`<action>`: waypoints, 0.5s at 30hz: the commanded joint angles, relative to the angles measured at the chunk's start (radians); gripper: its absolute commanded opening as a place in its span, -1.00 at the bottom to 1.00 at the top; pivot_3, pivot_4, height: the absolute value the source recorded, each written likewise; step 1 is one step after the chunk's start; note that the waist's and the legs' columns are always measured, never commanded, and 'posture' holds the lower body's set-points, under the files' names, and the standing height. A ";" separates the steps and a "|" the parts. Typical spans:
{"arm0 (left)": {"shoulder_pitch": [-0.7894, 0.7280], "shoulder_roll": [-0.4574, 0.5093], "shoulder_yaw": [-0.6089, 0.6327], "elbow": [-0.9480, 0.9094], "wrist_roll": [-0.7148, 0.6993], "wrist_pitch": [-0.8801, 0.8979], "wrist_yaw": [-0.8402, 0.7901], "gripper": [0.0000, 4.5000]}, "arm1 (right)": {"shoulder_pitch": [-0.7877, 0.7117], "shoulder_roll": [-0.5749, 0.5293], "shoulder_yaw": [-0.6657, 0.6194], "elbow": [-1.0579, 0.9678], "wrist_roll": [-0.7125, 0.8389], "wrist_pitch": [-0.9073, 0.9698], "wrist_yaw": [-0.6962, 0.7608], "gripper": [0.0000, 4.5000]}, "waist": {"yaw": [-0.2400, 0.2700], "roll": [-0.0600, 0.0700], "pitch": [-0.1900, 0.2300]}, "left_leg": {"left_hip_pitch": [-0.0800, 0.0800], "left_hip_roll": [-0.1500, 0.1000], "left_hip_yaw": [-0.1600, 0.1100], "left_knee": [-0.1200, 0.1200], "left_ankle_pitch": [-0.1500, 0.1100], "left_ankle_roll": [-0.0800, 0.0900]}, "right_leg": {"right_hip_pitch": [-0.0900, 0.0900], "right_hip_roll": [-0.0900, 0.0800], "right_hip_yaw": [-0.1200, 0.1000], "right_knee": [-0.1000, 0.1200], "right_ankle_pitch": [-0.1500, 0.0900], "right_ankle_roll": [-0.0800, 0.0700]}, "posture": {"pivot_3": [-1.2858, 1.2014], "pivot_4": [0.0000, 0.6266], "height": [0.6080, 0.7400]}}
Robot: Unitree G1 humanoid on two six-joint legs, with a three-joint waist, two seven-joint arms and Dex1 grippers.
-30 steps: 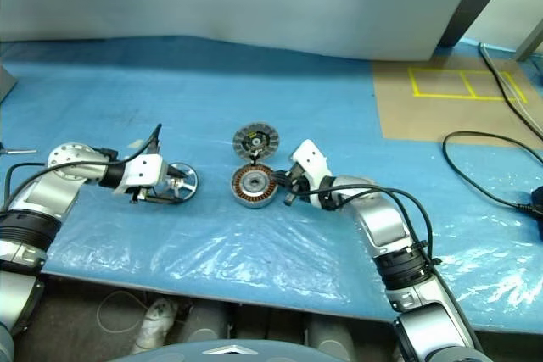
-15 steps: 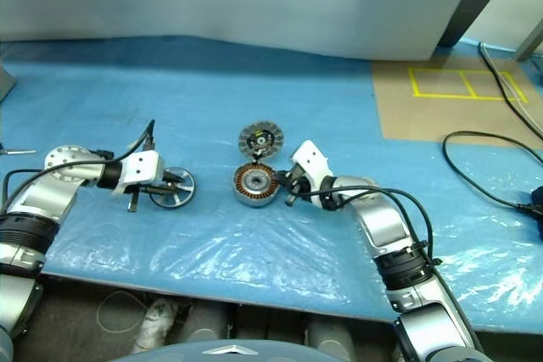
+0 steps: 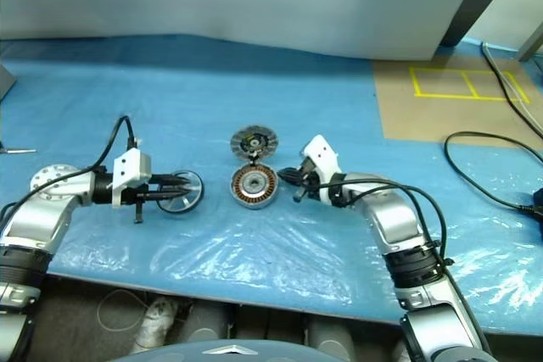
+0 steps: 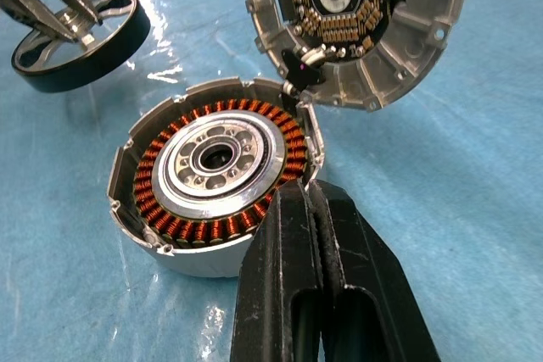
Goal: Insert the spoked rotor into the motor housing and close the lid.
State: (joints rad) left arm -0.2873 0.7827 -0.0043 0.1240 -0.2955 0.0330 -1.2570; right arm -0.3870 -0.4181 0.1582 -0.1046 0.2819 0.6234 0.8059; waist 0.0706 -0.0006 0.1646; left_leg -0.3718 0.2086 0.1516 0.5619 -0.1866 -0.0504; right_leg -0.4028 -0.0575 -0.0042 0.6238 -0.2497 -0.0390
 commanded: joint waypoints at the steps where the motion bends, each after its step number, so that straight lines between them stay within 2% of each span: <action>1: 0.005 -0.024 0.041 -0.130 -0.077 0.078 0.048 -0.82 | 0.000 -0.025 -0.048 -0.071 0.050 0.026 0.009 -1.00 | 0.001 0.000 0.000 | 0.000 0.000 0.000 0.000 0.000 0.000 | 0.000 0.000 0.000 0.000 -0.001 -0.002 | 0.03 -0.52 1.00; 8: -0.027 -0.177 -0.027 -0.229 -0.128 0.195 0.139 -0.82 | 0.031 -0.035 -0.065 -0.128 0.069 0.066 -0.033 -1.00 | -0.001 0.000 0.000 | 0.000 0.000 0.000 0.000 0.000 0.000 | 0.000 0.000 0.000 0.000 -0.001 -0.001 | 0.03 -0.52 1.00; 15: -0.080 -0.286 -0.062 -0.151 -0.101 0.189 0.202 -0.82 | 0.070 -0.036 -0.053 -0.166 0.060 0.079 -0.079 -1.00 | -0.001 0.000 0.000 | 0.001 -0.001 0.000 0.000 0.000 0.000 | 0.000 0.000 0.001 0.000 0.001 0.002 | 0.03 -0.52 1.00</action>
State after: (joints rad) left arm -0.3454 0.5036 -0.0736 -0.0328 -0.4000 0.2386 -1.0727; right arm -0.3244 -0.4523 0.1182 -0.2217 0.3316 0.7047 0.7368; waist 0.0701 -0.0005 0.1647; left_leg -0.3713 0.2079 0.1516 0.5622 -0.1865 -0.0503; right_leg -0.4023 -0.0571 -0.0028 0.6235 -0.2487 -0.0371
